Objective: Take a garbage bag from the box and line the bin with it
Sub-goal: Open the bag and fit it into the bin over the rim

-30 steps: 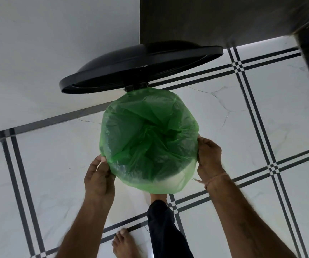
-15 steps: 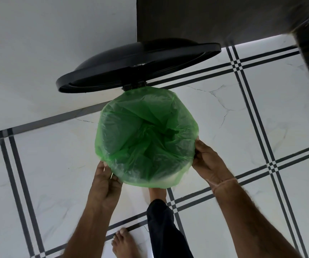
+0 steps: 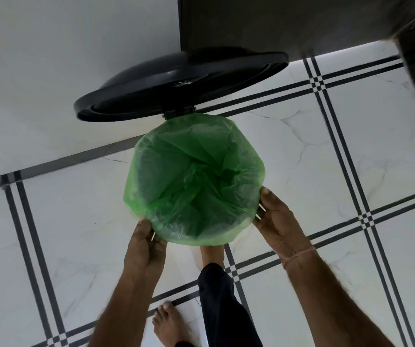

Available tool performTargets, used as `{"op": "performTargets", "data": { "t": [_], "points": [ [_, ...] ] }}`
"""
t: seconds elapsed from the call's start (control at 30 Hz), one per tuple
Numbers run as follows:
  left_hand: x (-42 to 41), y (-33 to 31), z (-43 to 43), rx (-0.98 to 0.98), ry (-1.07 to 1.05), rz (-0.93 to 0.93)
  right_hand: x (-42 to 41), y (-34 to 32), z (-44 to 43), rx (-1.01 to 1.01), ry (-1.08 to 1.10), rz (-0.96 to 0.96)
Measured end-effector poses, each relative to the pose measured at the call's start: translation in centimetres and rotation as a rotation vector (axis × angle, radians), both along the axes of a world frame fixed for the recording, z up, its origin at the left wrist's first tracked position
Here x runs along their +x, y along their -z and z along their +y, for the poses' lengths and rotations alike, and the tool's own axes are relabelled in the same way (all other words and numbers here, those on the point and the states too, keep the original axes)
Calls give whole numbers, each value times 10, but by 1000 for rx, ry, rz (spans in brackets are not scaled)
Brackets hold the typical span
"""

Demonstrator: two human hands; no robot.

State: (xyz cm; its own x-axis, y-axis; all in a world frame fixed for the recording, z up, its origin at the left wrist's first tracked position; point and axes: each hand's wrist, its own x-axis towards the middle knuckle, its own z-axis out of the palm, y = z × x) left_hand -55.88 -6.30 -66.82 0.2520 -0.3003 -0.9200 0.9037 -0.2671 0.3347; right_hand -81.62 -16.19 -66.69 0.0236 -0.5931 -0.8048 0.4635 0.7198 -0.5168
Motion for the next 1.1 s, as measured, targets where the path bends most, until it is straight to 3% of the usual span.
{"op": "performTargets", "data": {
  "t": [0.2, 0.33, 0.47, 0.53, 0.73, 0.93, 1.1],
  "points": [
    [-6, 0, -16, 5, -48, 112, 10, 15, 3, 30, 66, -134],
    [-10, -2, -18, 24, -40, 92, 10, 15, 4, -15, 97, -59],
    [-8, -8, -4, 38, -42, 99, 11, -4, 21, 155, 8, 45],
    [-8, -10, -1, 10, -48, 122, 16, -12, 23, 270, -12, 0],
    [-15, -10, -11, -5, -100, 161, 22, -14, 11, 221, 114, -49],
    [-23, -3, -2, 52, -176, 224, 18, -13, 16, 470, 12, -31],
    [-24, -2, 6, -93, -225, 202, 23, -6, 17, 313, 157, -183]
  ]
}}
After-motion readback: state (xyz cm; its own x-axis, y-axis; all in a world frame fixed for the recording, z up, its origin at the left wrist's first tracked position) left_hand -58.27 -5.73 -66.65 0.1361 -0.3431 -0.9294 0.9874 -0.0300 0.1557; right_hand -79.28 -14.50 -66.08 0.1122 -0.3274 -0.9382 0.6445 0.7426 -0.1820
